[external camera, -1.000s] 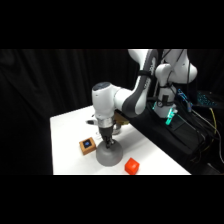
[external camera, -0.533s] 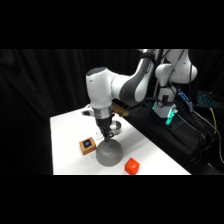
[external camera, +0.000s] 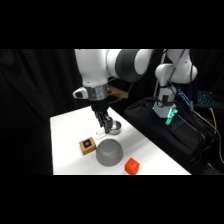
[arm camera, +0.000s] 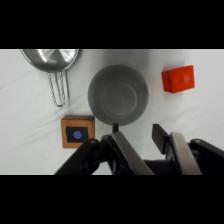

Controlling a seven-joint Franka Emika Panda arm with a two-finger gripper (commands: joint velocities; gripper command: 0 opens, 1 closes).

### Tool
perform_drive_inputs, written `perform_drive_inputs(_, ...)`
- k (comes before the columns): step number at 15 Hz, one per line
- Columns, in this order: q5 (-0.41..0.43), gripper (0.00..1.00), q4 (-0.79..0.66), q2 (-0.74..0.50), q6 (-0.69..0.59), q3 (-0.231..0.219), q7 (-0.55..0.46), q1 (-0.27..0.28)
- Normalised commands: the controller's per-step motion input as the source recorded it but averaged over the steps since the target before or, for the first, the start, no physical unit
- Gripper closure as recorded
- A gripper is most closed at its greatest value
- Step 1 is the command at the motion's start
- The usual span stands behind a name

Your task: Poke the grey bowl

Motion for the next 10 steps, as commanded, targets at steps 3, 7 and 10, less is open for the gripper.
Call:
perform_drive_inputs(3,0.033,0.00,0.12,-0.11,-0.24,-0.012,0.03,-0.002)
perform_drive_inputs(7,0.016,0.00,0.10,-0.09,-0.16,-0.013,0.04,0.000)
perform_drive_inputs(10,0.033,0.00,0.07,-0.10,-0.12,-0.014,0.02,-0.011)
